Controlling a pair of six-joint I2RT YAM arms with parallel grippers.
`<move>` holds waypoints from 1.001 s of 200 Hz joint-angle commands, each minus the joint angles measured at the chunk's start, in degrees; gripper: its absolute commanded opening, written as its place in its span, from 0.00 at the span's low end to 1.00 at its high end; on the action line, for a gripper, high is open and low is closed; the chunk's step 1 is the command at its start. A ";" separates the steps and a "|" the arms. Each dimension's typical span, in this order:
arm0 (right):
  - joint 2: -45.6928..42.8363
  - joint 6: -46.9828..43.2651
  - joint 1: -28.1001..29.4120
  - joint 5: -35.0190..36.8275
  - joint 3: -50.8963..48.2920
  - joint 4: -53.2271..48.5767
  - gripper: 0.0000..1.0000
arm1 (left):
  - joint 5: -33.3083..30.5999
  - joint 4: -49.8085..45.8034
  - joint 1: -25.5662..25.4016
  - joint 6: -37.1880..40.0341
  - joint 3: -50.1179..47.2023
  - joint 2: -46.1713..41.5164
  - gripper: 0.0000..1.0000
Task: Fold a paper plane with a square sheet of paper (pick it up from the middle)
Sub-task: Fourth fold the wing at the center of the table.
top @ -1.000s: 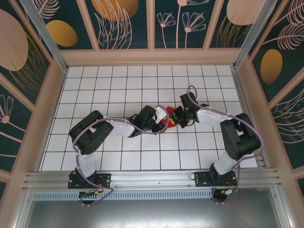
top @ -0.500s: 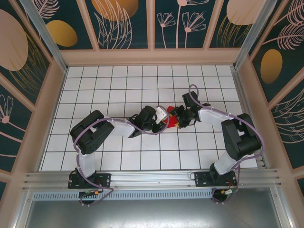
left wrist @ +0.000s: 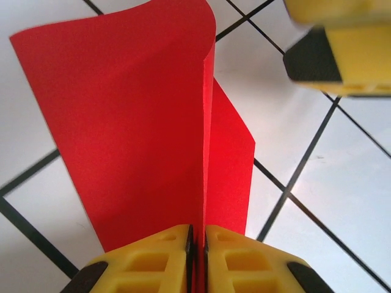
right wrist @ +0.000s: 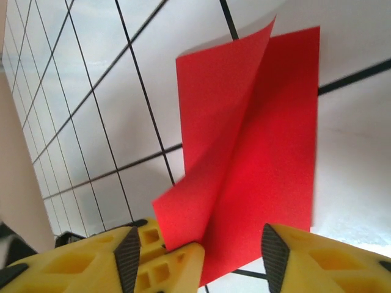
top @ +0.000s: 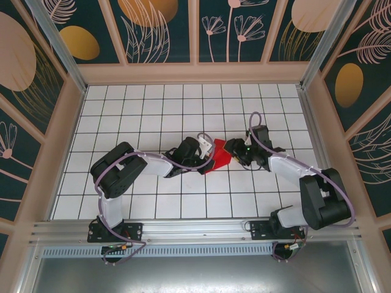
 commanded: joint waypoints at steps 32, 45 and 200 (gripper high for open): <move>-0.44 -5.66 -0.24 -4.78 -4.58 9.87 0.50 | 4.33 4.31 -0.06 -13.90 -2.18 -0.70 0.15; 0.62 -6.43 -0.24 -5.44 -4.59 10.44 0.50 | 3.72 5.34 -0.04 -15.37 -3.07 -1.16 0.15; 12.99 -7.34 1.01 -10.29 1.44 11.81 0.43 | 2.13 12.02 -0.06 -20.60 -7.41 -1.71 0.15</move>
